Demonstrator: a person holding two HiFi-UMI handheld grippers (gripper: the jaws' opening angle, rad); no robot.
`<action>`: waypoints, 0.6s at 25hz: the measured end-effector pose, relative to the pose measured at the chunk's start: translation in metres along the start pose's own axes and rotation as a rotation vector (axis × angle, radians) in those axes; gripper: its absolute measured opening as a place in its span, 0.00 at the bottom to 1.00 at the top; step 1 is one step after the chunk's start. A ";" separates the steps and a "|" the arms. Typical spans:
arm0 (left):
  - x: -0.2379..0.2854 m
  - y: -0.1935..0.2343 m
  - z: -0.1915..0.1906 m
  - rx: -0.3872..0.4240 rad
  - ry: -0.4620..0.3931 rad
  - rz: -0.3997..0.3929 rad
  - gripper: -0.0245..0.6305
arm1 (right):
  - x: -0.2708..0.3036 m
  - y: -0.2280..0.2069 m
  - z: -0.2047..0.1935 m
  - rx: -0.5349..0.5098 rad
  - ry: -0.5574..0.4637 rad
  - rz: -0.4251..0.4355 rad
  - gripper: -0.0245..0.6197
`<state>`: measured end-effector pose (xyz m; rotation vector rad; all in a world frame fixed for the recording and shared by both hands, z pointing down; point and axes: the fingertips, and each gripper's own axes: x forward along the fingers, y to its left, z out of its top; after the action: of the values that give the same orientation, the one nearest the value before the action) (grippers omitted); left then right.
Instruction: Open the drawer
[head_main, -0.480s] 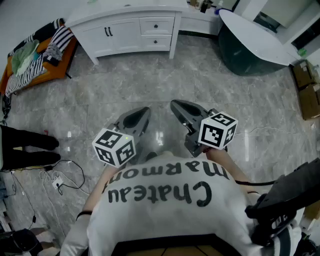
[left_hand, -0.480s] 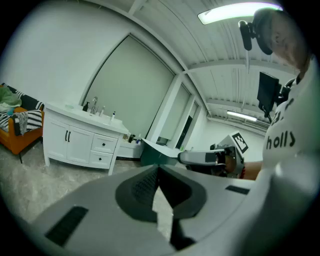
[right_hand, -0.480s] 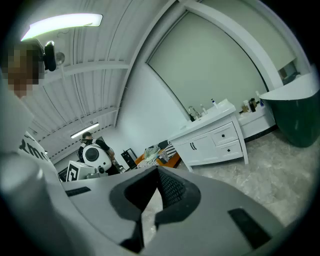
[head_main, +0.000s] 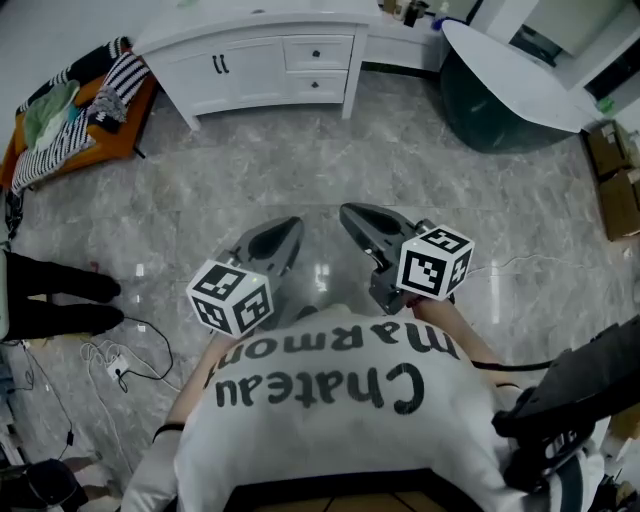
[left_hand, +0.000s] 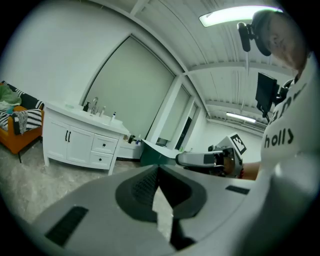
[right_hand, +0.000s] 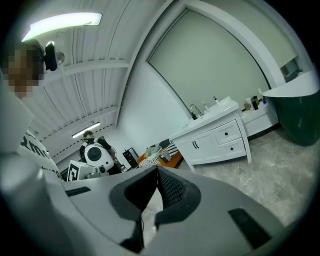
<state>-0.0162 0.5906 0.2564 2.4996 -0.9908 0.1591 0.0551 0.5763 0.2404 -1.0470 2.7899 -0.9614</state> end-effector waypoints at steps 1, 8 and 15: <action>-0.002 0.003 0.001 0.001 -0.001 0.000 0.05 | 0.004 0.003 0.000 -0.002 0.001 0.005 0.05; -0.014 0.023 0.008 0.011 -0.080 -0.015 0.05 | 0.026 0.004 0.001 0.054 -0.080 0.017 0.05; -0.012 0.049 0.020 0.032 -0.099 0.000 0.05 | 0.046 -0.007 0.012 0.075 -0.078 -0.013 0.05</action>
<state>-0.0589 0.5580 0.2528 2.5585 -1.0352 0.0517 0.0260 0.5378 0.2439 -1.0699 2.6668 -0.9955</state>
